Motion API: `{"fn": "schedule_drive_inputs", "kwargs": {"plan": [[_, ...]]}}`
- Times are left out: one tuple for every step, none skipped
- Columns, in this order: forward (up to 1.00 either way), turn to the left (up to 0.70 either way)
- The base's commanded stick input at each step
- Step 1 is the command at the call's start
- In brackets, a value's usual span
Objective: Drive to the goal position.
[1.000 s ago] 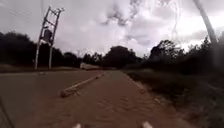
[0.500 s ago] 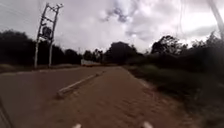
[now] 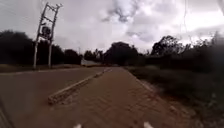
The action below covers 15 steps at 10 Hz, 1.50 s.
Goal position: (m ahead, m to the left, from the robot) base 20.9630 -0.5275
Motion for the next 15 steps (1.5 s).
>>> {"fn": "schedule_drive_inputs", "kwargs": {"plan": [[0.5, 0.0], [0.5, 0.0], [0.5, 0.0], [0.5, 0.0], [0.5, 0.0], [0.5, -0.14], [0.5, -0.37], [0.5, -0.5], [0.5, -0.5], [0.5, -0.32], [0.5, -0.14], [0.5, 0.0], [0.5, 0.0], [0.5, 0.0], [0.5, 0.0]]}}
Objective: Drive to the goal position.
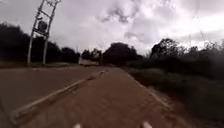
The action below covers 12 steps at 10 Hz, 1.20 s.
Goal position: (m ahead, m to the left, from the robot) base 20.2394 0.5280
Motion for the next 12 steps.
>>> {"fn": "schedule_drive_inputs", "kwargs": {"plan": [[0.5, 0.0], [0.5, 0.0], [0.5, 0.0], [0.5, 0.0], [0.5, 0.0], [0.5, 0.0], [0.5, 0.0], [0.5, 0.0], [0.5, 0.0], [0.5, 0.0], [0.5, 0.0], [0.5, 0.0]]}}
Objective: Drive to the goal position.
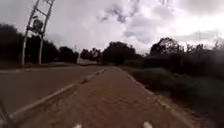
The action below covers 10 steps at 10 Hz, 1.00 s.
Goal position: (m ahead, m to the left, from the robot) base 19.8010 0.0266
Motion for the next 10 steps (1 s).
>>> {"fn": "schedule_drive_inputs", "kwargs": {"plan": [[0.5, 0.0], [0.5, 0.0], [0.5, 0.0], [0.5, 0.0], [0.5, 0.0], [0.5, 0.0], [0.5, 0.0], [0.5, 0.0], [0.5, 0.0], [0.5, 0.0]]}}
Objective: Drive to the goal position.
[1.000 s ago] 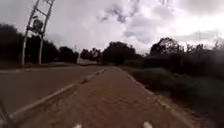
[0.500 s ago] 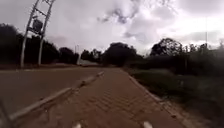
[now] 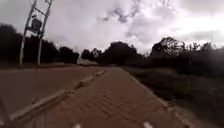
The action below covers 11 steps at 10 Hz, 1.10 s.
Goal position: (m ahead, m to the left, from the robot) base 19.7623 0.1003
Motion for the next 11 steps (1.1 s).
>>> {"fn": "schedule_drive_inputs", "kwargs": {"plan": [[0.5, 0.0], [0.5, 0.0], [0.5, 0.0], [0.5, 0.0], [0.5, -0.08], [0.5, -0.32], [0.5, -0.5], [0.5, -0.5], [0.5, -0.49], [0.5, -0.26], [0.5, -0.02]]}}
